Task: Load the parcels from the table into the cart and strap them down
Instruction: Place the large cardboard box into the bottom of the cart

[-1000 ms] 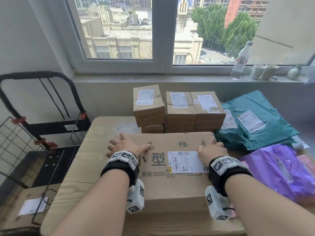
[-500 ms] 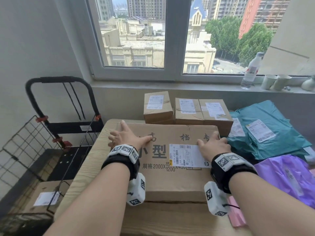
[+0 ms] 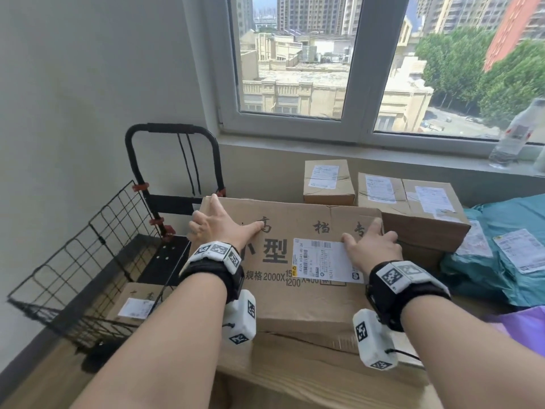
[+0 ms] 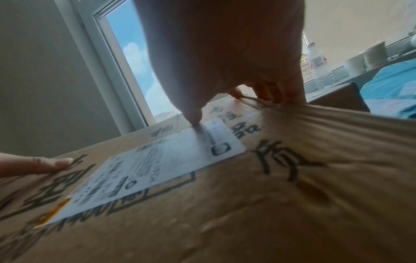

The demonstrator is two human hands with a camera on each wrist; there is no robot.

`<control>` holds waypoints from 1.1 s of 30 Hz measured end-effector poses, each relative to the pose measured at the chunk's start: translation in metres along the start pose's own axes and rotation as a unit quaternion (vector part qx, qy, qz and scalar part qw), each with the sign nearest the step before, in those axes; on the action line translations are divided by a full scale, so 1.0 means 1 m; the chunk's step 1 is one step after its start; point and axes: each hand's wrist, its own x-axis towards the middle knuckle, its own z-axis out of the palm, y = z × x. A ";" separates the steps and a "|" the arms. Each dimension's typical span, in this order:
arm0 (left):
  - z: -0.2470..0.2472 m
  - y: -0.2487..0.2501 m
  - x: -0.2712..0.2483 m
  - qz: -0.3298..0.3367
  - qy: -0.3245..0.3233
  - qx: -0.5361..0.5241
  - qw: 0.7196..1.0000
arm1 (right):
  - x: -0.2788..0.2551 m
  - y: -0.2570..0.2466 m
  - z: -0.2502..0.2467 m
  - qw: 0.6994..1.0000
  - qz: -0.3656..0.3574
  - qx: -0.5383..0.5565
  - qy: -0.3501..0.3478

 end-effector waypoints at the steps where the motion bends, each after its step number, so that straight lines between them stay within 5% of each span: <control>1: -0.003 -0.008 0.005 -0.007 -0.004 -0.002 1.000 | -0.002 -0.010 0.004 1.000 -0.005 -0.002 0.001; 19: -0.048 -0.163 0.158 -0.028 -0.010 -0.008 1.000 | -0.045 -0.193 0.108 1.000 -0.010 -0.012 -0.023; 33: -0.069 -0.202 0.254 -0.015 0.015 -0.066 0.998 | -0.026 -0.286 0.133 0.999 -0.031 0.013 -0.017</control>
